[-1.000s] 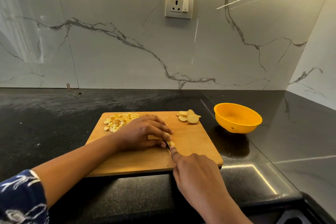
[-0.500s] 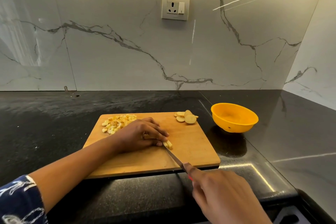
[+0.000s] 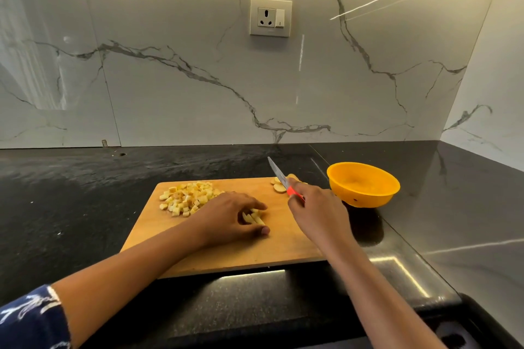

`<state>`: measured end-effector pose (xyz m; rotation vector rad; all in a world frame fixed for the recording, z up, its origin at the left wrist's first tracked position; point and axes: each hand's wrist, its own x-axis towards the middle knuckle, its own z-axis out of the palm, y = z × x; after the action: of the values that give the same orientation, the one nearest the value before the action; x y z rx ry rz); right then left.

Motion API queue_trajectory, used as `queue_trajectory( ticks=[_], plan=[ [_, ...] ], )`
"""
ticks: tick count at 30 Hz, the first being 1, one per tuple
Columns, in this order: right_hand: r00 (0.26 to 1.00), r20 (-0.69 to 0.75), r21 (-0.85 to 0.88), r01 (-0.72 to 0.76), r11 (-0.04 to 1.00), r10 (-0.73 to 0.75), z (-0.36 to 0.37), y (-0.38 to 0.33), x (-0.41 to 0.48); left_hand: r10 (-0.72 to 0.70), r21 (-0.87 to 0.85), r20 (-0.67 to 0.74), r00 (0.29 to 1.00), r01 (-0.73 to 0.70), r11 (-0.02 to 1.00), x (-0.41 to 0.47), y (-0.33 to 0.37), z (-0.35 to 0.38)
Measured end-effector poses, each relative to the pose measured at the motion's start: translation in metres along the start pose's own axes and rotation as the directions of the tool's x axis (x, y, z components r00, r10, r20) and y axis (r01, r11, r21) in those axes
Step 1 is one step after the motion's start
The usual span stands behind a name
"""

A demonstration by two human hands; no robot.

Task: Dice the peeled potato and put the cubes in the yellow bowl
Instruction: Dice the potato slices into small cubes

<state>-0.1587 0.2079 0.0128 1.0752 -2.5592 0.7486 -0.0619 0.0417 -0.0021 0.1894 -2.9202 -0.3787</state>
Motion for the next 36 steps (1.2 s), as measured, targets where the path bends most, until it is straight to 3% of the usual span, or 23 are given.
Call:
queue_trajectory(
  ticks=[9,15,20,26,29,32,36],
  plan=[
    [0.999,-0.002,0.047,-0.05,0.998,0.05,0.011,0.014,0.002,0.037,-0.049,-0.042,0.998,-0.039,0.998,0.006,-0.01,-0.004],
    [0.999,0.004,0.061,-0.038,0.997,0.038,0.015,0.01,0.0,0.129,-0.088,0.272,0.954,-0.109,0.99,0.012,-0.024,-0.029],
    [0.999,0.002,0.066,-0.037,0.997,0.037,0.013,0.013,0.002,0.165,-0.122,0.34,0.926,-0.131,0.984,0.028,-0.035,-0.037],
    [0.999,0.005,0.072,-0.05,0.996,0.05,0.01,0.012,-0.001,0.078,-0.067,0.223,0.972,-0.064,0.996,0.029,-0.032,-0.031],
    [0.999,0.024,0.057,-0.042,0.997,0.041,0.008,0.008,-0.005,-0.049,0.133,0.028,0.998,0.045,0.99,0.019,-0.028,-0.02],
    [0.994,0.099,-0.011,-0.037,0.999,0.038,0.003,0.0,-0.011,-0.149,0.237,-0.149,0.978,0.182,0.954,0.007,-0.018,-0.008],
    [0.986,0.167,-0.088,-0.006,0.996,0.021,-0.009,-0.005,-0.026,-0.185,0.288,-0.14,0.973,0.219,0.932,-0.005,-0.016,-0.006]
  ],
)
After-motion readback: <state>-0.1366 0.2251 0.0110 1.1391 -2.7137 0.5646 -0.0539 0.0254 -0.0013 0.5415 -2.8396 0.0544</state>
